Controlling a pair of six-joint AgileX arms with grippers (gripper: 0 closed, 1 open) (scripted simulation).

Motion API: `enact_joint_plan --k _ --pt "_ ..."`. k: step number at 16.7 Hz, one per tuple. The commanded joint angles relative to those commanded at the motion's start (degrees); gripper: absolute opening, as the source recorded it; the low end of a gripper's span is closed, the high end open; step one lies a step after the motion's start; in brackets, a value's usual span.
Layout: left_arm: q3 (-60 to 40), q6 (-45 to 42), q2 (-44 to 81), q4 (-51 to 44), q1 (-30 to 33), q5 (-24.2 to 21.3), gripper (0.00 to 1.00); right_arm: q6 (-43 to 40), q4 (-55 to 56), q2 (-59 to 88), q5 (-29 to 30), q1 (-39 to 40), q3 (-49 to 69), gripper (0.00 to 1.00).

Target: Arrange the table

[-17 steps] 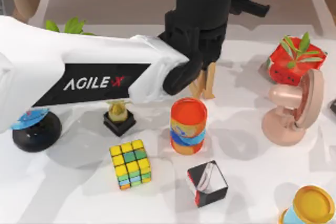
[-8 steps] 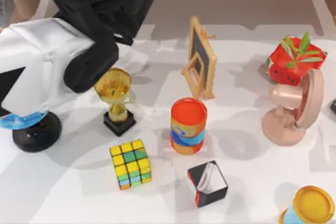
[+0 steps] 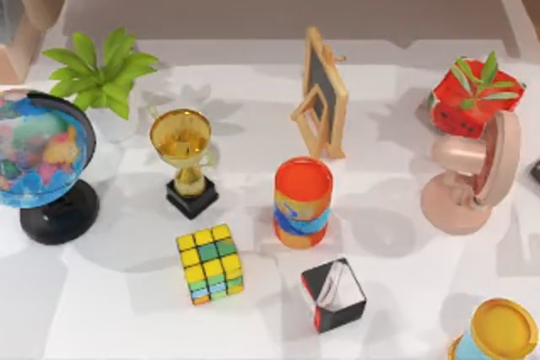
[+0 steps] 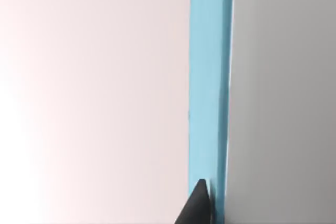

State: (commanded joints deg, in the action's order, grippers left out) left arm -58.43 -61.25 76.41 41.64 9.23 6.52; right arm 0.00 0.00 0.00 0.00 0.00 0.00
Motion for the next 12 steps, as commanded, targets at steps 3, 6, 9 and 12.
enact_joint_plan --k 3,6,9,12 --pt "3.11 -7.39 1.33 -0.3 -15.5 -3.61 0.0 0.0 0.0 0.0 0.0 0.0 0.0 1.0" --pt "7.04 -14.31 4.93 -1.38 -29.5 -7.35 0.0 0.0 0.0 0.0 0.0 0.0 0.0 1.0" --pt "10.67 -20.64 10.09 -2.71 -40.13 -11.7 0.0 0.0 0.0 0.0 0.0 0.0 0.0 1.0" --pt "12.93 -26.35 16.02 -3.97 -46.2 -17.02 0.0 0.0 0.0 0.0 0.0 0.0 0.0 1.0"
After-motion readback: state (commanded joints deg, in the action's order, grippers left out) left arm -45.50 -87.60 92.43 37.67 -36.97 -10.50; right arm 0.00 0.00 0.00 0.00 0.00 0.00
